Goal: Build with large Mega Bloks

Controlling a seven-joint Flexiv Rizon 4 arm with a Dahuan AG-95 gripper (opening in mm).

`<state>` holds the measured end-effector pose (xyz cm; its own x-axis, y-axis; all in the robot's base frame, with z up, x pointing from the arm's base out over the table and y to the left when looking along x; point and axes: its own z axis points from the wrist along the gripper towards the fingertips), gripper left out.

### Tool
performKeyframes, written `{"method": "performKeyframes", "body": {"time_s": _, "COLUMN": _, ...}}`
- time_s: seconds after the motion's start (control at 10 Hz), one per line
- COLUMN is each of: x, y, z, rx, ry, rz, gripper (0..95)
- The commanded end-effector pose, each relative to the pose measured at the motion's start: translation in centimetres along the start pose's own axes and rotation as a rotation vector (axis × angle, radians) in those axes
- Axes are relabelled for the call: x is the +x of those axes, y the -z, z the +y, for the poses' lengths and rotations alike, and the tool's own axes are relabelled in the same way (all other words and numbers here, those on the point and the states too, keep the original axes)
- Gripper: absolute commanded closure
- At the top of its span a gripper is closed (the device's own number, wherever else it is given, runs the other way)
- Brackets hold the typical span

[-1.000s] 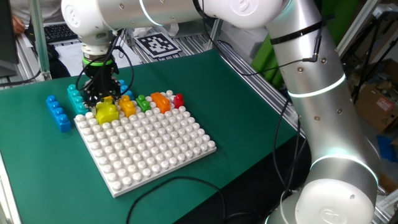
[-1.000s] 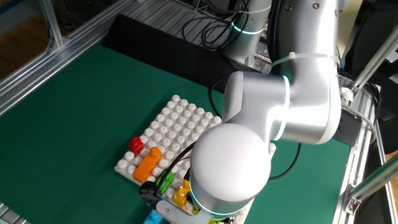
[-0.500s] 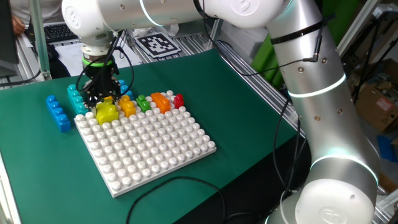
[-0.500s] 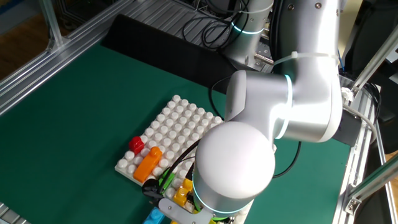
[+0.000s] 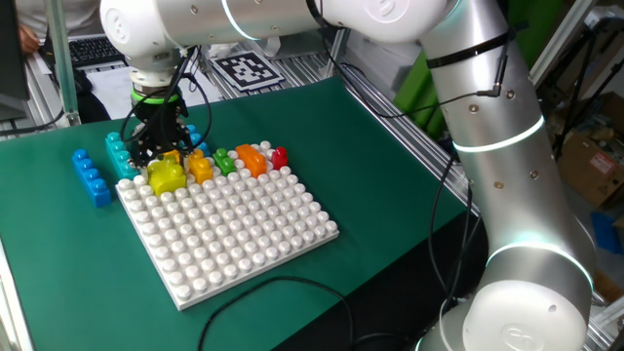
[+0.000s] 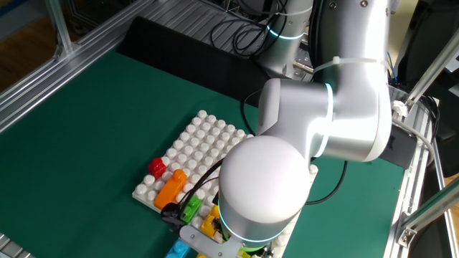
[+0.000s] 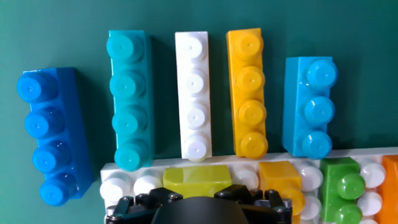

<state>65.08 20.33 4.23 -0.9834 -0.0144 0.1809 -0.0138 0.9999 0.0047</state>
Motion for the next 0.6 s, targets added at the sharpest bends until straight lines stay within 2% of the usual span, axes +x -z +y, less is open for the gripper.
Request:
{"method": "performKeyframes", "body": {"time_s": 0.1, "x": 0.1, "y": 0.5, "z": 0.0, "rx": -0.002, "ry": -0.001, "rz": 0.008, "gripper": 19.0}}
{"method": "performKeyframes", "body": {"time_s": 0.5, "x": 0.8, "y": 2.2, "z": -0.4, "rx": -0.003, "ry": 0.003, "rz": 0.022, "gripper": 19.0}}
{"method": "performKeyframes", "body": {"time_s": 0.6, "x": 0.9, "y": 2.4, "z": -0.4, "rx": -0.004, "ry": 0.005, "rz": 0.024, "gripper": 38.0}}
